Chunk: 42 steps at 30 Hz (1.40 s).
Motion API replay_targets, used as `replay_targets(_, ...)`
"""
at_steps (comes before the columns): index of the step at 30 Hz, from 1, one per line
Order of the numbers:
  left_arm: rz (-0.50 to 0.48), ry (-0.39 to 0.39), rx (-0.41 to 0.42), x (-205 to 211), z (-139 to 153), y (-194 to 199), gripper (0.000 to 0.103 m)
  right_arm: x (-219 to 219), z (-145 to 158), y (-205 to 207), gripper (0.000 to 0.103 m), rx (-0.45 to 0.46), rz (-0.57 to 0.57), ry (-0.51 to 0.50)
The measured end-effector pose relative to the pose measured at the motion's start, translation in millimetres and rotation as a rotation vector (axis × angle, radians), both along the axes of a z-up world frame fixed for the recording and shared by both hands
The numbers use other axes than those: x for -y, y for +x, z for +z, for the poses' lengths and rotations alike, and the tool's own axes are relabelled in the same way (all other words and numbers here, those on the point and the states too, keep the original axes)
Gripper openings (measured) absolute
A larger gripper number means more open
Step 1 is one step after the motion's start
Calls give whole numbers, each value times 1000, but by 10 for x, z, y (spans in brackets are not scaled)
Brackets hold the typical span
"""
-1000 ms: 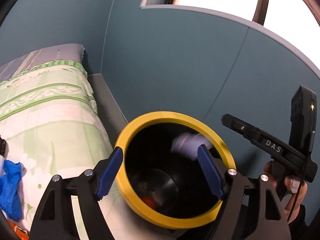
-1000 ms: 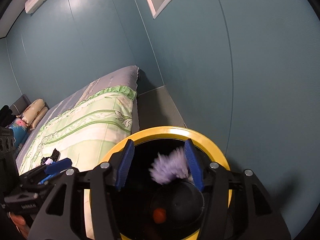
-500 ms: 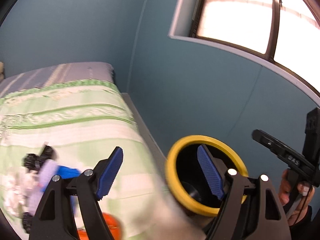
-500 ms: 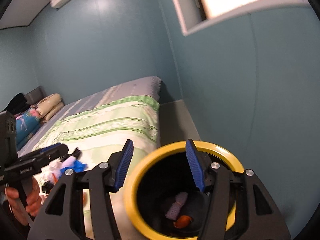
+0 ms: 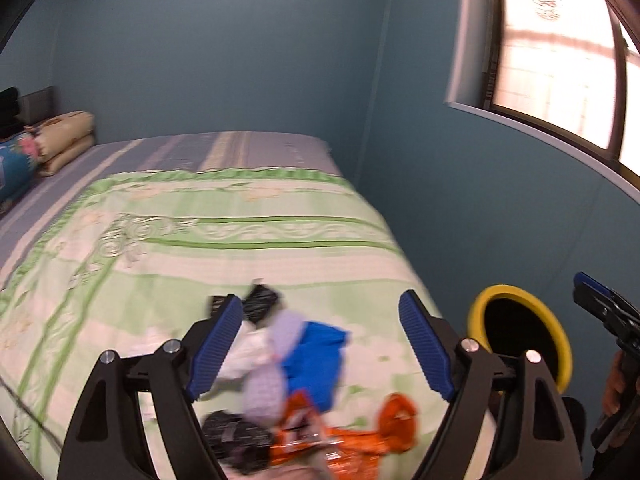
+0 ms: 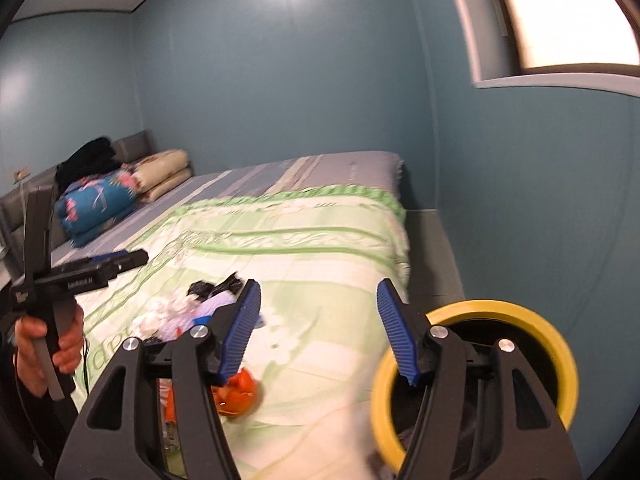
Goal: Collect trash
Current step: 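Move both tools back over the trash on the bed, then grasp the white tissue bundle with the left tool while the right tool grasps orange peel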
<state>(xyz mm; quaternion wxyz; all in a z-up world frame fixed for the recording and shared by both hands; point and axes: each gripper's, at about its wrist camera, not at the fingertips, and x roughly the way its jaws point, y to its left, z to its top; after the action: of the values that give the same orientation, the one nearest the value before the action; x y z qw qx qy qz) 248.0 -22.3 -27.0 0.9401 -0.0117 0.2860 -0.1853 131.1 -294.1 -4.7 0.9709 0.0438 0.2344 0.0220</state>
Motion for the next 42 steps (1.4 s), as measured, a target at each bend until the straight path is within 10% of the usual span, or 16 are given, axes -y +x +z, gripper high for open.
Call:
replay_targets(19, 229, -3, -156, -1115, -852, 382, 93, -848, -1090, 561, 71, -248, 152, -27)
replay_targets(42, 258, 65, -300, -1236, -1475, 783, 92, -1010, -1536, 827, 70, -384, 171, -14)
